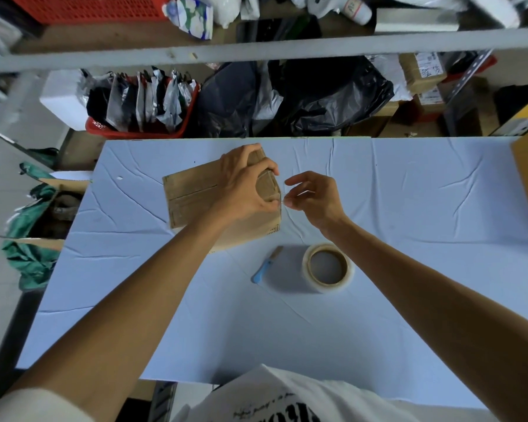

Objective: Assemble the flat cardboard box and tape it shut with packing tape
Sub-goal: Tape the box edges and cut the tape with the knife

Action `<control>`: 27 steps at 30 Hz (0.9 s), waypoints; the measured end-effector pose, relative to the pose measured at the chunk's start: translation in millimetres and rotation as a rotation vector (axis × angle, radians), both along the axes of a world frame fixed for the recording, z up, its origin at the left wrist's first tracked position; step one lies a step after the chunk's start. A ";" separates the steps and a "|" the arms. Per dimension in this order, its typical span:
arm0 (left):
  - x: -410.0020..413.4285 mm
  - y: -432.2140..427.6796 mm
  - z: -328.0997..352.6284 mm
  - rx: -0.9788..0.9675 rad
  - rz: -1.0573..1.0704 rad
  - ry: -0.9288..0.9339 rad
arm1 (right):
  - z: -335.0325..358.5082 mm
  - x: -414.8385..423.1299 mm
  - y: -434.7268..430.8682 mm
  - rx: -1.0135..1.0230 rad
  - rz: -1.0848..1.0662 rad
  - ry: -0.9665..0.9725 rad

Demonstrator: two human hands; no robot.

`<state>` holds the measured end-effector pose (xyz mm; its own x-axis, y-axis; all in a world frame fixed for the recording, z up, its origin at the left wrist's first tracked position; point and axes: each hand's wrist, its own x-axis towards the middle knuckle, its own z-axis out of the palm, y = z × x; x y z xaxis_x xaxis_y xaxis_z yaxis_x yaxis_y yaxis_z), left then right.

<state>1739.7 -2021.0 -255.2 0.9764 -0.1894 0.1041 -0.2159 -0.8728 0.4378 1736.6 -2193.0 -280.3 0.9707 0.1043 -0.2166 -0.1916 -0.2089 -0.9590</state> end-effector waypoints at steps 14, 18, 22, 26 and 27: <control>-3.1 -1.2 -2.2 0.115 -0.025 -0.013 | 8.1 -12.6 11.7 -0.135 -0.200 0.024; -5.1 -0.7 -1.6 0.115 -0.019 -0.003 | 11.3 -22.8 13.4 -0.329 -0.332 0.069; -4.5 -0.8 -3.2 0.104 -0.006 -0.010 | 18.3 -36.1 7.8 -0.259 -0.258 0.121; -5.6 -3.0 -4.4 0.084 0.008 -0.001 | 26.5 -43.9 16.0 -0.226 -0.141 0.057; -6.3 -3.2 -4.6 0.066 0.014 -0.002 | 28.1 -43.9 19.0 -0.222 -0.134 0.046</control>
<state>1733.4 -2024.1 -259.8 0.9787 -0.1826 0.0935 -0.2046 -0.9026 0.3788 1692.7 -2174.0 -252.2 0.9613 -0.0794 -0.2637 -0.2736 -0.3835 -0.8821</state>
